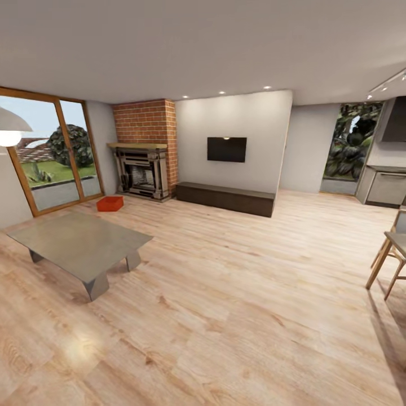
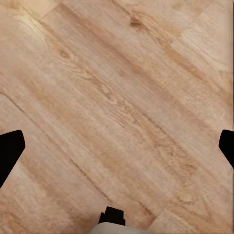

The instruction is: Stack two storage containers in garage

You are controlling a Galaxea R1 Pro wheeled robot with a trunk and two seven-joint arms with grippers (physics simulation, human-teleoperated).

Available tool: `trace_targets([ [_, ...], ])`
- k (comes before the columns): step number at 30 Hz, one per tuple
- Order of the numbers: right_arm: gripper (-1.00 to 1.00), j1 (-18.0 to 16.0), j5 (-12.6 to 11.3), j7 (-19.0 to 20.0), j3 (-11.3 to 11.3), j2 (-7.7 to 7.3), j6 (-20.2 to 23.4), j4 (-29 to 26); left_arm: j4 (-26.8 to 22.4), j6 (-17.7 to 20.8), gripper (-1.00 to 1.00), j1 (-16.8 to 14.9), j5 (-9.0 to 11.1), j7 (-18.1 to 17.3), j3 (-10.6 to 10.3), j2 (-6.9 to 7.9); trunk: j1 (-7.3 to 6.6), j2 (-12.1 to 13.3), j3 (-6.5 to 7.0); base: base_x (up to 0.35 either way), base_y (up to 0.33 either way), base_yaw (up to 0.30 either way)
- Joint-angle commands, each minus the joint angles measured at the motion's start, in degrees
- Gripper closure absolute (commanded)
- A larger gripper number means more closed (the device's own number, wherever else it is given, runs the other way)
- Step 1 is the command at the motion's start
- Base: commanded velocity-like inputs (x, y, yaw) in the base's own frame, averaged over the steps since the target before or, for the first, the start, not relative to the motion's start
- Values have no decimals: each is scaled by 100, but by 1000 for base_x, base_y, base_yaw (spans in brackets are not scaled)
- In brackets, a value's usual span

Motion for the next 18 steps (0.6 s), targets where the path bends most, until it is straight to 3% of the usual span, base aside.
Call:
trace_targets([
  [1,-100,-11,28,-1,27,-1,-44,23,19,-32,-100,-10,36,-7,1,0,5,-8,-10,327,-121,0],
  [18,-100,-11,30,-7,26,0,-52,22,20,-33,-100,-10,36,-7,1,4,5,-8,-10,327,-121,0],
])
